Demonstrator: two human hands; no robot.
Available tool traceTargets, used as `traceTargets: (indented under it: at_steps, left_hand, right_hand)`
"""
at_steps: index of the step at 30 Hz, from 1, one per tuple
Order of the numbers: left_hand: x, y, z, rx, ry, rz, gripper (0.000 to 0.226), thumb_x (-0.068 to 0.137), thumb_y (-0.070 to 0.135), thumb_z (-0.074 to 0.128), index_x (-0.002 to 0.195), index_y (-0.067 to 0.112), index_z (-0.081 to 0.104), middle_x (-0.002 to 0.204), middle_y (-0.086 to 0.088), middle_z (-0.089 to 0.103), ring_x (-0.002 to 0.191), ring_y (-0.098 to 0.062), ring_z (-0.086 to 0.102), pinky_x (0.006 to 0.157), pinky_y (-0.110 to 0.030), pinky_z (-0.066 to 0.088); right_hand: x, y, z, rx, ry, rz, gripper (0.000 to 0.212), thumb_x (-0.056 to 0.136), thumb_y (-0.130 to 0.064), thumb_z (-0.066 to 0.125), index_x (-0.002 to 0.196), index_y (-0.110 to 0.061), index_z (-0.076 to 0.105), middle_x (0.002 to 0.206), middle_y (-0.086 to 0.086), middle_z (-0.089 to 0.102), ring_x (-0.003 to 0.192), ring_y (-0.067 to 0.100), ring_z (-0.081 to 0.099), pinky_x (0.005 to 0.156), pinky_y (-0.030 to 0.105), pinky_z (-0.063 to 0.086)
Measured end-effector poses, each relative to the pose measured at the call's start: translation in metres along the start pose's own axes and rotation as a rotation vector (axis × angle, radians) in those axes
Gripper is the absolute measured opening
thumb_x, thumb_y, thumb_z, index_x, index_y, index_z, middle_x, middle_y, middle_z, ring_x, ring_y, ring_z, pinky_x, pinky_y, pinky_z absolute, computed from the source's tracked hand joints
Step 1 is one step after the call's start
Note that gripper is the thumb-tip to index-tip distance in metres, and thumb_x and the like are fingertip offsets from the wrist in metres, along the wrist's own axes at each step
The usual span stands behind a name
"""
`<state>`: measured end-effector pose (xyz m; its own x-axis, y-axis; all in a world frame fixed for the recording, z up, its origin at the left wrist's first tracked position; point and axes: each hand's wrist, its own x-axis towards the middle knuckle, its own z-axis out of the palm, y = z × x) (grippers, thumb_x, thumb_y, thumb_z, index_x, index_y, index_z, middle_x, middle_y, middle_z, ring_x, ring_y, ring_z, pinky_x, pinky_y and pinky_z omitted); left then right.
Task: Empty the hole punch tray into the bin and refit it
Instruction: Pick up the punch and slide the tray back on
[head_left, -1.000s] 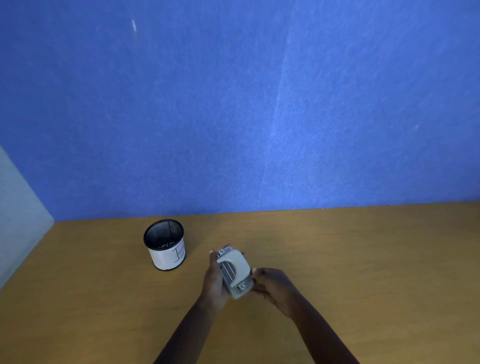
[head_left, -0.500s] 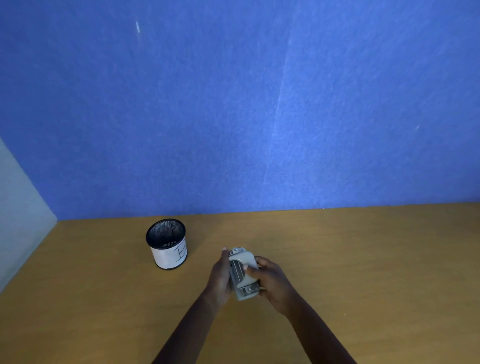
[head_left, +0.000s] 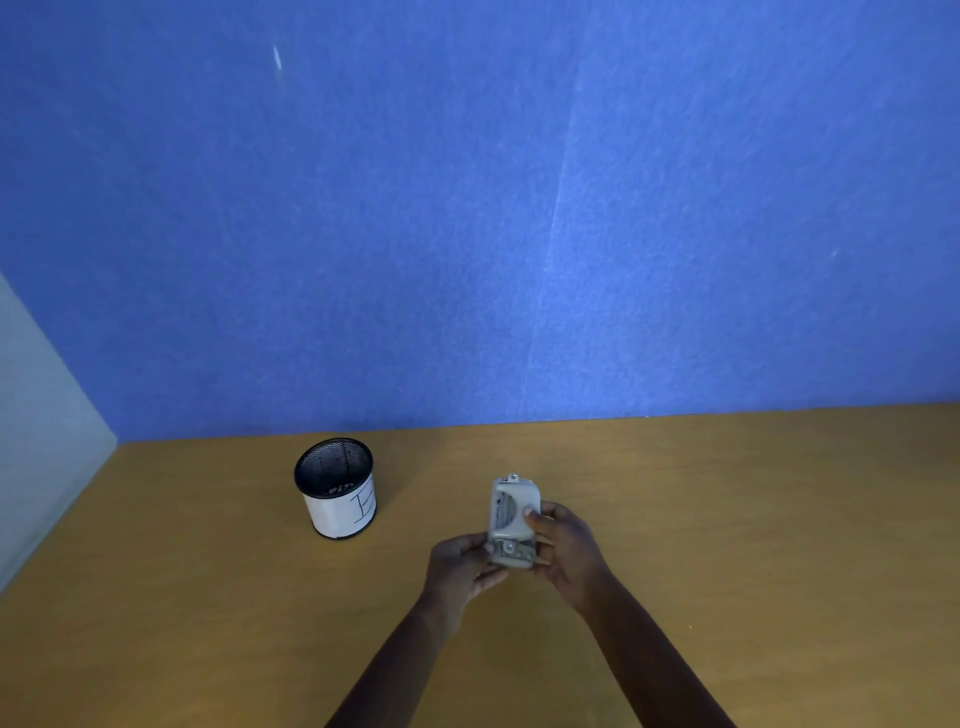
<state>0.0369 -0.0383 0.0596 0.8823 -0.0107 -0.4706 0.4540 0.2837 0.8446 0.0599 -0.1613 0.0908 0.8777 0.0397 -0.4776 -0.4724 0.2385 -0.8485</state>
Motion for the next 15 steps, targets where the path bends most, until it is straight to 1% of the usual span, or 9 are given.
traceTargets:
  at_steps: [2, 4, 6, 7, 8, 10, 12, 13, 15]
  left_hand:
    - [0.001, -0.002, 0.003, 0.013, 0.045, 0.014, 0.029, 0.093, -0.009, 0.043, 0.118, -0.02, 0.051, 0.091, -0.018, 0.064, 0.062, -0.016, 0.068, 0.084, -0.04, 0.051]
    - [0.003, -0.004, 0.006, -0.003, 0.104, 0.01, 0.028, 0.092, -0.01, 0.042, 0.116, -0.021, 0.052, 0.099, -0.024, 0.061, 0.074, -0.028, 0.064, 0.084, -0.042, 0.049]
    - [0.005, -0.007, 0.009, -0.012, 0.162, 0.006, 0.027, 0.092, -0.011, 0.041, 0.114, -0.021, 0.054, 0.1, -0.025, 0.059, 0.087, -0.032, 0.06, 0.084, -0.042, 0.048]
    - [0.006, -0.009, 0.011, -0.011, 0.18, 0.007, 0.027, 0.092, -0.011, 0.041, 0.113, -0.021, 0.055, 0.099, -0.023, 0.059, 0.086, -0.032, 0.061, 0.083, -0.042, 0.049]
    - [0.005, -0.009, 0.012, -0.01, 0.193, 0.009, 0.027, 0.092, -0.012, 0.04, 0.112, -0.02, 0.056, 0.098, -0.022, 0.06, 0.079, -0.031, 0.062, 0.082, -0.042, 0.049]
    - [0.004, -0.01, 0.014, -0.011, 0.214, 0.018, 0.026, 0.092, -0.011, 0.041, 0.11, -0.019, 0.058, 0.096, -0.023, 0.061, 0.067, -0.024, 0.062, 0.081, -0.041, 0.05]
    - [0.003, -0.009, 0.014, -0.033, 0.216, 0.009, 0.024, 0.091, -0.01, 0.043, 0.107, -0.017, 0.059, 0.094, -0.023, 0.062, 0.063, -0.021, 0.062, 0.08, -0.041, 0.052]
    - [0.003, -0.008, 0.014, -0.053, 0.201, -0.013, 0.021, 0.091, -0.01, 0.045, 0.103, -0.016, 0.061, 0.089, -0.023, 0.064, 0.06, -0.021, 0.063, 0.077, -0.039, 0.054]
    - [0.003, -0.005, 0.012, -0.089, 0.145, -0.067, 0.013, 0.088, -0.01, 0.051, 0.084, -0.01, 0.063, 0.064, -0.016, 0.071, 0.048, -0.018, 0.067, 0.059, -0.029, 0.059]
  right_hand:
    - [0.0, 0.002, 0.001, -0.01, 0.009, -0.005, 0.018, 0.091, -0.007, 0.052, 0.075, -0.012, 0.056, 0.074, 0.012, 0.062, 0.061, 0.023, 0.06, 0.053, 0.027, 0.049]
    - [-0.001, 0.003, 0.002, -0.023, 0.02, -0.018, 0.018, 0.091, -0.006, 0.053, 0.074, -0.012, 0.056, 0.073, 0.012, 0.062, 0.061, 0.023, 0.06, 0.051, 0.026, 0.05]
    - [-0.003, 0.004, 0.004, -0.043, 0.028, -0.024, 0.018, 0.091, -0.005, 0.053, 0.074, -0.012, 0.057, 0.073, 0.012, 0.062, 0.06, 0.023, 0.06, 0.047, 0.024, 0.05]
    - [-0.004, 0.005, 0.005, -0.05, 0.032, -0.027, 0.018, 0.091, -0.005, 0.053, 0.074, -0.013, 0.057, 0.074, 0.013, 0.062, 0.061, 0.023, 0.06, 0.045, 0.023, 0.05]
    - [-0.004, 0.006, 0.006, -0.055, 0.038, -0.031, 0.018, 0.091, -0.005, 0.053, 0.075, -0.013, 0.057, 0.077, 0.014, 0.062, 0.061, 0.023, 0.06, 0.044, 0.022, 0.05]
    - [-0.005, 0.007, 0.007, -0.055, 0.056, -0.037, 0.016, 0.092, -0.006, 0.052, 0.077, -0.012, 0.057, 0.086, 0.018, 0.061, 0.063, 0.024, 0.059, 0.047, 0.023, 0.049]
    - [-0.005, 0.008, 0.007, -0.044, 0.068, -0.045, 0.012, 0.092, -0.006, 0.051, 0.082, -0.01, 0.057, 0.092, 0.021, 0.059, 0.064, 0.024, 0.057, 0.053, 0.026, 0.047]
    - [-0.004, 0.008, 0.007, -0.033, 0.076, -0.05, 0.008, 0.092, -0.005, 0.051, 0.087, -0.007, 0.057, 0.094, 0.022, 0.058, 0.065, 0.024, 0.057, 0.054, 0.028, 0.046]
    - [-0.003, 0.008, 0.006, -0.012, 0.098, -0.06, 0.008, 0.092, -0.004, 0.051, 0.098, -0.003, 0.055, 0.097, 0.023, 0.057, 0.066, 0.024, 0.056, 0.057, 0.029, 0.045]
